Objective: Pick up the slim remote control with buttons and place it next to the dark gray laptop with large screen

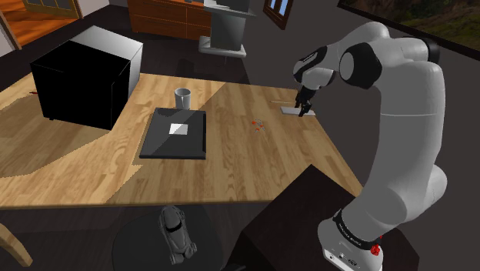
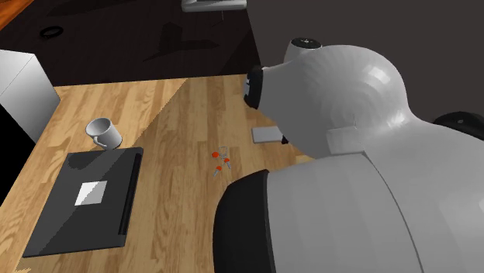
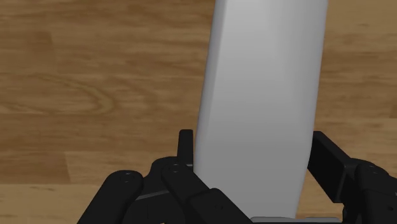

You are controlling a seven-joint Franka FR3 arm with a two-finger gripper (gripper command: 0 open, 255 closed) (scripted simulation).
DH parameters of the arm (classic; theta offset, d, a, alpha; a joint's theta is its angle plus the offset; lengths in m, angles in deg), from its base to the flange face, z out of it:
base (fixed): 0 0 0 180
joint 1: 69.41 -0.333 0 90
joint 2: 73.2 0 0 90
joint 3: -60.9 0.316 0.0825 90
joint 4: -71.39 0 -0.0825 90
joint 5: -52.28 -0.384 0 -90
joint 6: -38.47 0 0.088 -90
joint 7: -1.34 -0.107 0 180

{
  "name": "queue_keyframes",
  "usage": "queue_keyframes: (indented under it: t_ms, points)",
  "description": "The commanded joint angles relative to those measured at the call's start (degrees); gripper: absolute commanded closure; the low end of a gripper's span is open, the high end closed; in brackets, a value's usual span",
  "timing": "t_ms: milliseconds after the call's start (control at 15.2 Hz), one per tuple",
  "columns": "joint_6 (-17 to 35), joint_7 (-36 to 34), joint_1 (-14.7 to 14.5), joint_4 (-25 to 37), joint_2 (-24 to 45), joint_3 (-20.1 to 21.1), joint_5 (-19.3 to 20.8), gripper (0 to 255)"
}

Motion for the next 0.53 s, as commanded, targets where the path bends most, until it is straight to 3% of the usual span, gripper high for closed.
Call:
queue_keyframes:
  t_ms: [0,462]
  points:
    - [1.12,-1.6,-2.17,-2.87,-1.92,-0.18,0.57,255]
    - [5.62,-9.96,-11.4,-13.15,-8.64,-0.3,3.04,255]
